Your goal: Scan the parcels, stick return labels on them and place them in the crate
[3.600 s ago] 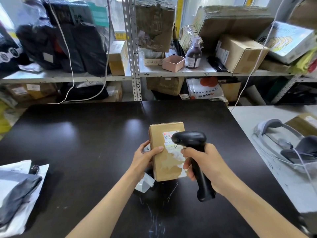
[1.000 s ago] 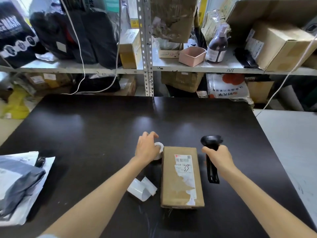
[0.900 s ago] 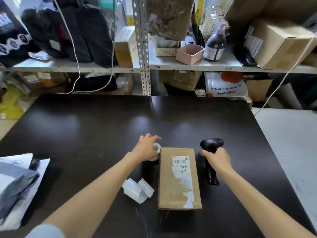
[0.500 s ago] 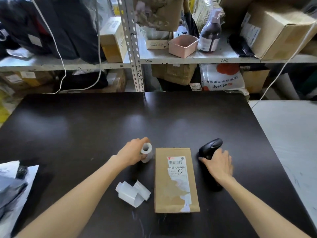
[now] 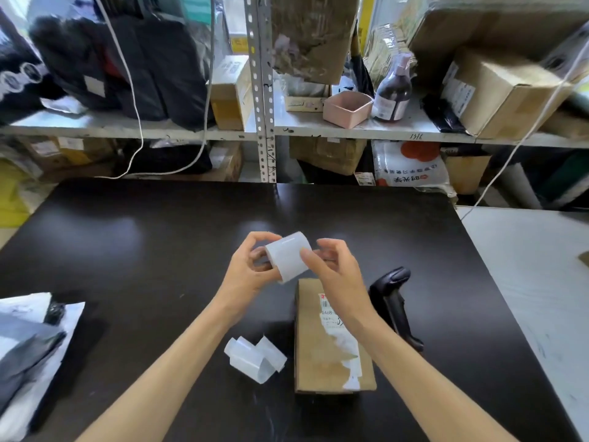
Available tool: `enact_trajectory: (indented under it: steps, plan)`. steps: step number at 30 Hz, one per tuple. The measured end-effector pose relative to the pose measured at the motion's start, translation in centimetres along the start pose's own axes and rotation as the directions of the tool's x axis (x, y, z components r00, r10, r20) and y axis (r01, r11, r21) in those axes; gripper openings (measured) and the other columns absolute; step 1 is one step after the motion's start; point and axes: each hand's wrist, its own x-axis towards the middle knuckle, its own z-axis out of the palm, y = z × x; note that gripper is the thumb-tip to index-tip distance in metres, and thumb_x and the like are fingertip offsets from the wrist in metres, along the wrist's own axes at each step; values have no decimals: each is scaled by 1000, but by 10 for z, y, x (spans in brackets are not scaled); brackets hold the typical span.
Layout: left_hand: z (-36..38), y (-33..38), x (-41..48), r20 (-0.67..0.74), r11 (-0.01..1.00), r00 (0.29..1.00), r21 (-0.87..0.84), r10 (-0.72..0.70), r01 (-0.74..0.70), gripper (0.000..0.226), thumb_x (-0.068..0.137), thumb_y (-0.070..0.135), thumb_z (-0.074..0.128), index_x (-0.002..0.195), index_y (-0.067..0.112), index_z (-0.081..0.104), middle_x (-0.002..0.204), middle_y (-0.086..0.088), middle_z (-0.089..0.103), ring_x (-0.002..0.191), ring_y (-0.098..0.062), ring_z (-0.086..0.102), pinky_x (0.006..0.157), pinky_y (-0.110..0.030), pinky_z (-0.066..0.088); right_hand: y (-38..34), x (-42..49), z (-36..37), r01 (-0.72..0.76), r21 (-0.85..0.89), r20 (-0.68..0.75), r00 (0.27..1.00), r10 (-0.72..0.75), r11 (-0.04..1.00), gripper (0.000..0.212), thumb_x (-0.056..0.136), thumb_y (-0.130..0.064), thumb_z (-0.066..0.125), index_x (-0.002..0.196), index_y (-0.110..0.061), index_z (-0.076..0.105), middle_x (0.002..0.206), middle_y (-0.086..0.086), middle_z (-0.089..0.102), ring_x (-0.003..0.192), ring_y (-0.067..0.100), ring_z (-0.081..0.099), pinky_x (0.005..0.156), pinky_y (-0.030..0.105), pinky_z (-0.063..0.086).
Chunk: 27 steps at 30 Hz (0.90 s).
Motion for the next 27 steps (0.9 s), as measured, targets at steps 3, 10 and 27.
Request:
enact_trajectory:
  steps: [3,10,27]
  plan:
    - [4,14,-16,53,995,999,-97,-8,13,50,66,2,78,109,19,60,104,0,70,92,-18,67,69,-28,55,-8,-7,8,55,39,-2,998,-55,998,33,82,-26,76,110,-17,62,103,-6,69,91,4,66,75,22,53]
    - [0,29,-39,124,963,990,-251,-73,103,57,72,10,80,125,12,58,119,-10,66,106,-24,64,87,-34,54,-17,-28,4,133,-5,128,983,-131,991,41,78,-5,78,113,-19,63,105,-4,69,94,11,67,77,25,56]
    - [-17,61,-55,78,997,996,-73,43,-38,58,69,14,86,122,17,62,112,-5,70,103,-21,67,79,-24,55,-46,-34,8,370,3,146,919,-367,929,19,84,-8,73,102,-5,67,94,4,71,88,18,69,71,34,59]
